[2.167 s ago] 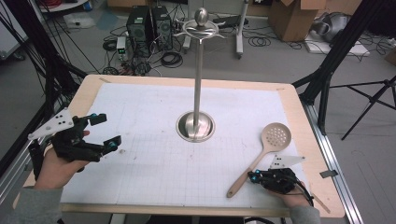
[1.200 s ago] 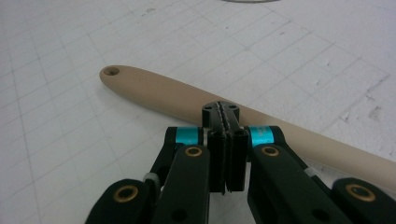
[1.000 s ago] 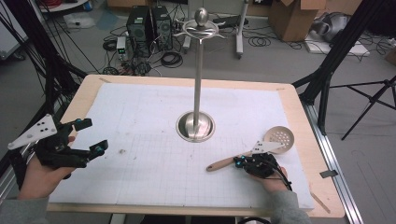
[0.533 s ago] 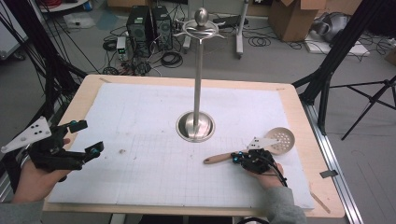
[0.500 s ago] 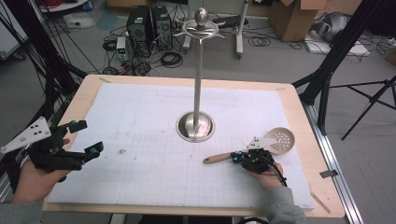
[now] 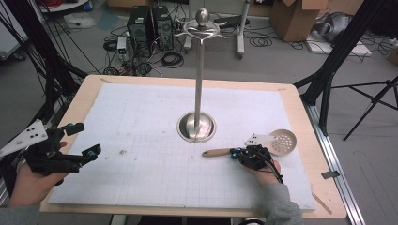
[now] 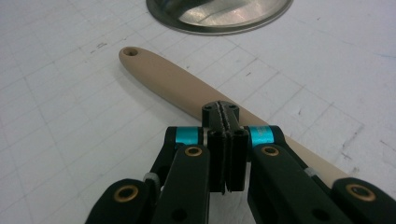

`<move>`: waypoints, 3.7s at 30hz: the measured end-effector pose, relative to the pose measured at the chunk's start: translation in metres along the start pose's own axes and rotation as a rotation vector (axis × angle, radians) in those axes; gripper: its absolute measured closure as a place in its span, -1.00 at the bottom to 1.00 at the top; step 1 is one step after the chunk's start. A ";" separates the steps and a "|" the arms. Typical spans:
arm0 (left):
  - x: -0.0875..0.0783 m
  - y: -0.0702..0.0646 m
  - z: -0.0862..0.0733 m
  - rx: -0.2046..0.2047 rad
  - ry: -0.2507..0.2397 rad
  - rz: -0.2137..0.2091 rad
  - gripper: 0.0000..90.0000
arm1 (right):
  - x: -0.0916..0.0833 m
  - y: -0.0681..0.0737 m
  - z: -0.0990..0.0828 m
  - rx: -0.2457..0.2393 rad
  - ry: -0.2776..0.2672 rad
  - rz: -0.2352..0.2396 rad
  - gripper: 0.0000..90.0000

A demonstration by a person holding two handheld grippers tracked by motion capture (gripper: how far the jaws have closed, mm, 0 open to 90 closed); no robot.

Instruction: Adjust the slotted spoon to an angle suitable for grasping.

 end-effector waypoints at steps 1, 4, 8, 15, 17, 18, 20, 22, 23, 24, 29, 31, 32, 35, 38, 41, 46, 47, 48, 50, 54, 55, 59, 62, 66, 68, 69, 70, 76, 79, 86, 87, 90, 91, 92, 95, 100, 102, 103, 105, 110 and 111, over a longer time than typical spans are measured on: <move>0.000 0.000 0.000 0.000 0.001 0.000 -0.93 | 0.001 0.000 0.000 0.005 -0.002 -0.001 1.00; -0.001 0.000 -0.001 0.002 0.006 -0.001 -0.93 | 0.003 -0.002 0.001 0.004 -0.001 -0.016 1.00; -0.001 0.000 -0.001 -0.001 0.004 0.000 -0.93 | 0.005 -0.004 0.003 0.004 0.001 -0.022 1.00; 0.001 0.001 -0.001 0.000 0.006 -0.005 -0.93 | -0.005 -0.010 0.011 -0.004 -0.028 -0.079 1.00; 0.002 0.001 -0.001 -0.003 0.007 -0.006 -0.93 | -0.012 -0.015 0.013 0.012 -0.050 -0.107 1.00; 0.003 0.001 -0.002 -0.003 0.010 -0.007 -0.93 | -0.015 -0.017 0.012 0.030 -0.048 -0.118 1.00; 0.005 0.001 -0.002 -0.003 0.013 -0.010 -0.93 | -0.021 -0.023 0.009 0.056 -0.049 -0.136 1.00; 0.006 0.000 -0.002 0.000 0.015 -0.013 -0.93 | -0.027 -0.033 0.003 0.093 -0.036 -0.177 1.00; 0.006 0.000 -0.002 0.000 0.015 -0.013 -0.93 | -0.027 -0.033 0.003 0.093 -0.036 -0.177 1.00; 0.006 -0.001 -0.002 0.001 0.015 -0.014 -0.93 | -0.029 -0.040 -0.002 0.122 -0.024 -0.204 1.00; 0.006 0.000 -0.003 -0.004 0.016 -0.012 -0.93 | -0.030 -0.049 -0.011 0.153 0.017 -0.243 1.00; 0.007 0.000 -0.004 -0.004 0.020 -0.012 -0.93 | -0.030 -0.053 -0.015 0.163 0.029 -0.248 1.00; 0.007 0.000 -0.005 -0.005 0.021 -0.012 -0.93 | -0.030 -0.054 -0.016 0.170 0.030 -0.247 1.00; 0.008 0.000 -0.006 -0.009 0.024 -0.012 -0.93 | -0.030 -0.056 -0.018 0.166 0.034 -0.249 1.00; 0.008 0.000 -0.006 -0.007 0.025 -0.011 -0.93 | -0.030 -0.059 -0.021 0.171 0.035 -0.247 1.00; 0.007 0.001 -0.006 -0.005 0.024 -0.012 -0.93 | -0.029 -0.060 -0.023 0.171 0.042 -0.238 1.00; 0.006 0.001 -0.006 -0.009 0.022 -0.011 -0.93 | -0.026 -0.063 -0.025 0.163 0.051 -0.240 1.00; 0.006 0.002 -0.006 -0.009 0.023 -0.009 -0.93 | -0.026 -0.064 -0.026 0.162 0.059 -0.244 1.00; 0.006 0.002 -0.006 -0.009 0.022 -0.009 -0.93 | -0.025 -0.064 -0.026 0.148 0.069 -0.255 1.00; 0.006 0.002 -0.006 -0.009 0.023 -0.009 -0.93 | -0.025 -0.065 -0.026 0.138 0.074 -0.262 1.00; 0.007 0.000 -0.007 -0.007 0.026 -0.012 -0.93 | -0.026 -0.062 -0.026 0.115 0.094 -0.276 1.00; 0.007 0.000 -0.007 -0.007 0.026 -0.012 -0.93 | -0.026 -0.062 -0.026 0.115 0.094 -0.276 1.00; 0.007 0.001 -0.007 -0.011 0.027 -0.011 -0.93 | -0.029 -0.058 -0.027 0.078 0.142 -0.292 1.00; 0.008 0.000 -0.007 -0.007 0.030 -0.013 -0.93 | -0.033 -0.053 -0.028 0.067 0.162 -0.297 1.00; 0.010 -0.001 -0.006 -0.005 0.028 -0.019 -0.93 | -0.038 -0.049 -0.031 0.077 0.157 -0.293 1.00; 0.011 -0.002 -0.006 -0.004 0.030 -0.020 -0.93 | -0.041 -0.046 -0.034 0.086 0.151 -0.293 1.00; 0.012 -0.002 -0.006 -0.004 0.030 -0.023 -0.93 | -0.043 -0.044 -0.035 0.089 0.150 -0.292 1.00; 0.013 -0.002 -0.006 -0.002 0.030 -0.024 -0.93 | -0.046 -0.042 -0.036 0.087 0.154 -0.290 1.00; 0.018 -0.005 -0.004 0.001 0.035 -0.039 -0.93 | -0.061 -0.031 -0.047 0.086 0.163 -0.281 1.00; 0.023 -0.007 -0.004 0.002 0.039 -0.047 -0.93 | -0.065 -0.028 -0.049 0.090 0.165 -0.279 1.00; 0.030 -0.011 -0.003 0.006 0.043 -0.064 -0.93 | -0.074 -0.023 -0.056 0.100 0.167 -0.283 1.00; 0.031 -0.012 -0.003 0.005 0.043 -0.066 -0.93 | -0.074 -0.023 -0.055 0.099 0.165 -0.285 1.00; 0.033 -0.013 -0.004 0.008 0.049 -0.069 -0.93 | -0.075 -0.020 -0.048 0.020 0.148 -0.292 1.00; 0.034 -0.013 -0.004 0.006 0.048 -0.070 -0.93 | -0.075 -0.020 -0.048 0.020 0.148 -0.292 1.00; 0.034 -0.013 -0.004 0.009 0.048 -0.071 -0.93 | -0.077 -0.017 -0.043 0.018 0.116 -0.289 1.00; 0.034 -0.013 -0.002 0.006 0.042 -0.073 -0.93 | -0.082 -0.009 -0.027 0.008 0.028 -0.253 1.00; 0.031 -0.015 0.004 0.010 0.023 -0.084 -0.93 | -0.076 0.014 -0.017 -0.037 -0.013 -0.149 1.00; 0.029 -0.017 0.007 0.020 0.008 -0.096 -0.93 | -0.072 0.024 -0.018 -0.053 -0.005 -0.112 1.00; 0.029 -0.018 0.009 0.019 -0.002 -0.101 -0.93 | -0.072 0.024 -0.018 -0.053 -0.005 -0.112 1.00; 0.027 -0.018 0.011 0.019 -0.006 -0.104 -0.93 | -0.072 0.029 -0.019 -0.059 -0.008 -0.097 1.00; 0.026 -0.016 0.011 0.012 -0.005 -0.106 -0.93 | -0.070 0.047 -0.018 -0.106 -0.018 -0.014 1.00; 0.026 -0.016 0.011 0.012 -0.005 -0.106 -0.93 | -0.070 0.047 -0.018 -0.106 -0.018 -0.014 1.00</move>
Point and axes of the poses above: each handheld gripper's, and its own axes: x roughly forward along the jaws, z roughly out of its top, y roughly to its left, the point moved 9 cm from there along x, roughly forward along the jaws, and after that the axes turned 15 degrees about -x, right-handed, at the moved point
